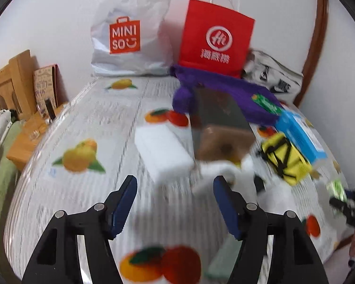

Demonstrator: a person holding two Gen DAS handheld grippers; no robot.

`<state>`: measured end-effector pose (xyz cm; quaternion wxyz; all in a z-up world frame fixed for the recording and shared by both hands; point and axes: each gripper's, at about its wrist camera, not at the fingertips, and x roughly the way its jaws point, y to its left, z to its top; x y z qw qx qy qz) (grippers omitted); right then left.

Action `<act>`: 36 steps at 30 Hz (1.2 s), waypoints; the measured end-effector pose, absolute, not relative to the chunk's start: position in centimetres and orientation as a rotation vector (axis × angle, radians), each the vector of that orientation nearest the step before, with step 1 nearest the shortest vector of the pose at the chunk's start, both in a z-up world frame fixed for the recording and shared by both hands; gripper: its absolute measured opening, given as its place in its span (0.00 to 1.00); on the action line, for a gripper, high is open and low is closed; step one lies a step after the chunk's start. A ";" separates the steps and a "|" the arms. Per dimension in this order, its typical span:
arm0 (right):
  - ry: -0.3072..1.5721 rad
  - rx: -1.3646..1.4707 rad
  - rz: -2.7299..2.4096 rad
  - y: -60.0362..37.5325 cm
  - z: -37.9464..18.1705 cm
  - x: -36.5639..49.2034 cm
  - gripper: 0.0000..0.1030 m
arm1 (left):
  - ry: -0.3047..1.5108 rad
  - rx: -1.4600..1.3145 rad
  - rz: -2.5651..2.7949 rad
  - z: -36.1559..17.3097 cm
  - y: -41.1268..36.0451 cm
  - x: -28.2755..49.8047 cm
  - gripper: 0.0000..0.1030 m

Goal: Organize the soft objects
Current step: 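Close the left tool on the white foam block and lift it, then carry wipes and foam block over the purple towel, opening the right tool to drop the wipes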

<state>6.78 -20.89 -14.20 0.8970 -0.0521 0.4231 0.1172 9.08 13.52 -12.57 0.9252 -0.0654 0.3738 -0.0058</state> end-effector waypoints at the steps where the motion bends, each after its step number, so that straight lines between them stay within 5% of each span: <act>1: 0.886 -0.108 0.240 -20.9 -14.4 7.1 0.53 | 0.773 -0.131 0.002 -12.6 13.5 9.9 0.65; 13: 0.943 -0.100 0.193 -22.5 -16.3 10.1 0.53 | 0.906 -0.123 0.060 -16.0 12.4 16.9 0.65; 19: 0.968 -0.093 0.194 -22.6 -17.3 11.0 0.53 | 0.886 -0.079 0.062 -16.2 11.9 16.2 0.55; 36: 0.907 -0.094 0.233 -22.2 -14.1 10.5 0.53 | 0.814 -0.161 -0.065 -10.5 11.4 9.8 0.55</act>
